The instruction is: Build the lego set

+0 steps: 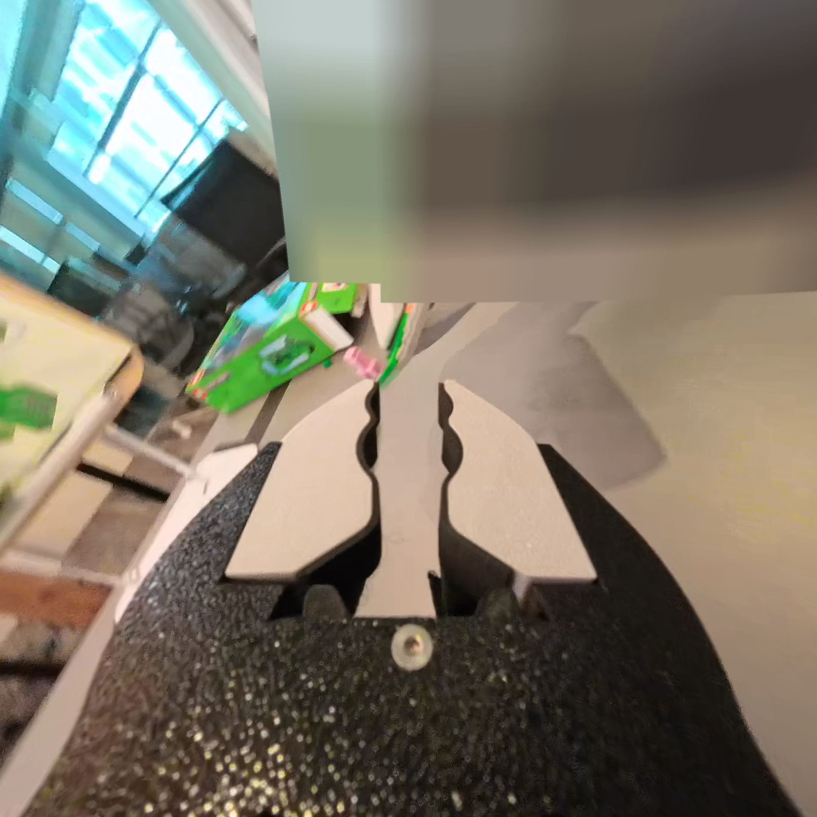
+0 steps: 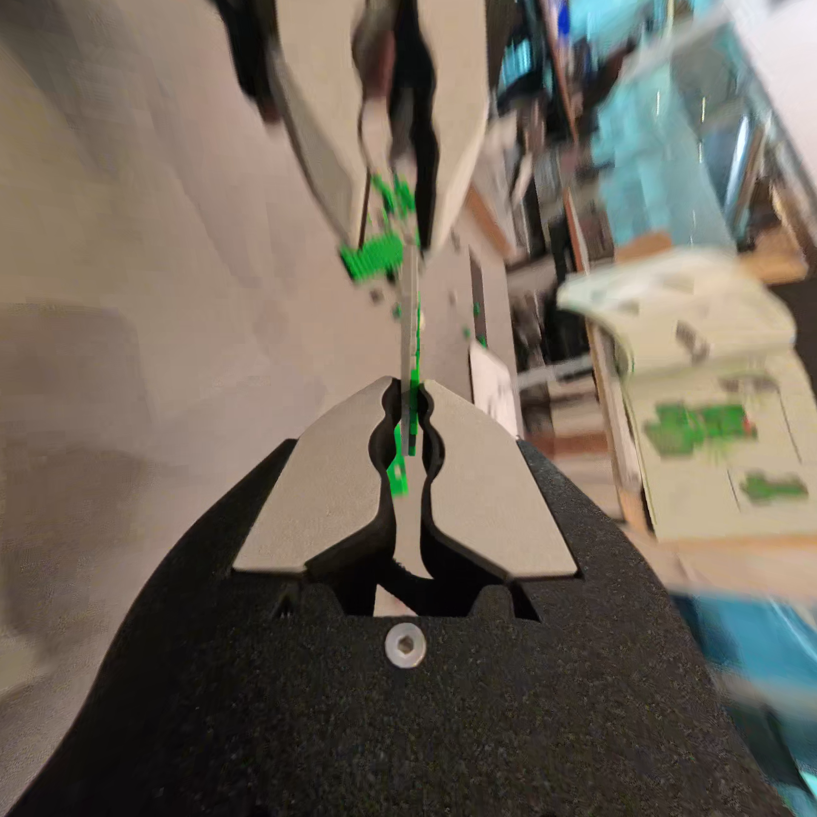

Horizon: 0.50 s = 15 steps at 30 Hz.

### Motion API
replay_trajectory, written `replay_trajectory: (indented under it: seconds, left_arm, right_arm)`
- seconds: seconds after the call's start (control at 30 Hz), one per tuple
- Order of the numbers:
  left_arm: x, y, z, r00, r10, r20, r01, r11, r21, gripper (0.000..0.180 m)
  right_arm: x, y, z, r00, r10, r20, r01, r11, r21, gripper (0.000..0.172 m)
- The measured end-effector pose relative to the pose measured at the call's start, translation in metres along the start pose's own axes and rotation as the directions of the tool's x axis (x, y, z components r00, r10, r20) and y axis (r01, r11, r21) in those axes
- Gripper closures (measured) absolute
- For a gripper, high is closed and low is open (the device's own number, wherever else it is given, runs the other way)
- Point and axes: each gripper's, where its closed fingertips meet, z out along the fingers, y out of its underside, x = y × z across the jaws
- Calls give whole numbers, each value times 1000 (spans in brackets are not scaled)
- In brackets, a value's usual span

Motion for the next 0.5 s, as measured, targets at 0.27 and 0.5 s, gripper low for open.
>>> replay_trajectory:
  seconds: [0.27, 0.5]
  left_arm:
    - [-65, 60, -34, 881, -199, 429, 201, 979, 41, 165]
    - [-72, 80, -41, 832, -311, 459, 322, 945, 55, 166]
  right_arm:
    - [-23, 94, 47, 968, -250, 17, 202, 739, -643, 165]
    - [-40, 106, 57, 982, -151, 115, 187, 665, -723, 147]
